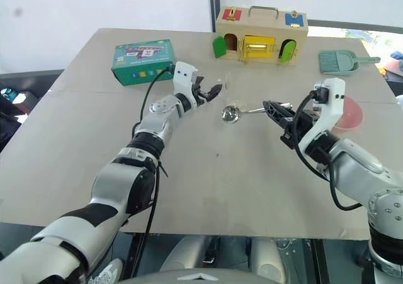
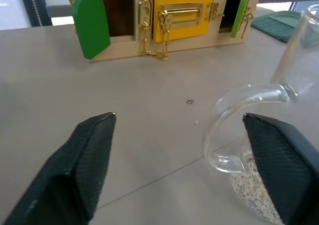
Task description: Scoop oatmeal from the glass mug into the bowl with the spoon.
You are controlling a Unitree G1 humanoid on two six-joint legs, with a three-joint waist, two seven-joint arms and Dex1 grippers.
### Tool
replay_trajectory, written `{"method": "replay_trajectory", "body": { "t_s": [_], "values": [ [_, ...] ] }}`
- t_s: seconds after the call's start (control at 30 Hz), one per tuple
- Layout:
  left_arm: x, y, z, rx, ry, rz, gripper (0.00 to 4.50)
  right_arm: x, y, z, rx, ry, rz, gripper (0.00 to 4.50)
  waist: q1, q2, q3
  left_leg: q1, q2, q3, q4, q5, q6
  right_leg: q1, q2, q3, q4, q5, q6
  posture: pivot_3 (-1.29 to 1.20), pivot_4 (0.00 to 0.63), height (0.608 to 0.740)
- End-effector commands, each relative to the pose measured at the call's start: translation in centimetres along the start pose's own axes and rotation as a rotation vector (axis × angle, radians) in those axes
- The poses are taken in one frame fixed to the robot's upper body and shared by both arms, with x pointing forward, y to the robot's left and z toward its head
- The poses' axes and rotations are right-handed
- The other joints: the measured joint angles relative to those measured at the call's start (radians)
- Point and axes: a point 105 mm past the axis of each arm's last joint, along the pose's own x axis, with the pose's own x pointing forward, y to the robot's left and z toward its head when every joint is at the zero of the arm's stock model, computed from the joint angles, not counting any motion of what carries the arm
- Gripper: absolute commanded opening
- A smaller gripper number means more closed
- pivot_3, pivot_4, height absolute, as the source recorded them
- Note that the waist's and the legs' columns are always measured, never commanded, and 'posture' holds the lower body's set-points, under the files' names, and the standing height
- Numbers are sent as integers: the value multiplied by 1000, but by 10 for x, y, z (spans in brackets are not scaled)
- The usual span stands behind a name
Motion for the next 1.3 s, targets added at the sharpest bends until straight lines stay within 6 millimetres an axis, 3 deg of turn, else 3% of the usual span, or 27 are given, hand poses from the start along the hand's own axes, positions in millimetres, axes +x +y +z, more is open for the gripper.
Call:
{"method": "replay_trajectory", "body": {
  "t_s": [0.03, 0.13, 0.2, 0.63, 0.9, 0.93, 1.03, 1.3],
  "values": [
    [4, -1, 15, 24, -49, -5, 2273, 0, 9, 8, -24, -26, 44, 0, 0, 0, 0, 0, 0, 0, 0, 0, 0, 0, 0, 0, 0, 0, 0, 0, 150, 740],
    [6, -3, 15, 16, -51, -5, 739, -1, 9, 11, -44, -40, 35, 0, 0, 0, 0, 0, 0, 0, 0, 0, 0, 0, 0, 0, 0, 0, 0, 0, 150, 740],
    [7, -4, 15, 14, -53, -3, 57, -2, 9, 13, -52, -54, 28, 0, 0, 0, 0, 0, 0, 0, 0, 0, 0, 0, 0, 0, 0, 0, 0, 0, 150, 740],
    [13, -13, 31, 18, -135, 1, 57, -8, 2, 35, -92, -167, -44, 0, 0, 0, 0, -3, 0, 0, 1, 0, 0, -3, 0, 0, 0, 0, 0, 0, 150, 740],
    [11, -19, 30, 17, -156, -33, 57, -10, 0, 46, -117, -188, -52, 0, 0, 0, 0, -15, 0, 1, 14, 0, 1, -13, 0, 0, 10, 0, 0, 0, 150, 740],
    [11, -19, 28, 16, -153, -29, 691, -10, 0, 46, -119, -187, -51, 0, 0, 0, 0, -15, 0, 1, 14, -1, 1, -13, 0, 0, 10, 0, 0, 0, 150, 740],
    [11, -20, 22, 12, -135, -11, 1837, -8, 1, 45, -121, -180, -43, 0, 0, 0, 0, -15, 0, 2, 15, -1, 1, -13, 0, 1, 12, 0, 0, 0, 150, 740],
    [19, -25, 26, 24, -115, 22, 1837, -7, 1, 44, -119, -176, -45, 0, 0, 0, 0, -14, 0, 2, 15, -1, 1, -13, 0, 1, 13, 0, 0, 0, 150, 740]
  ]
}}
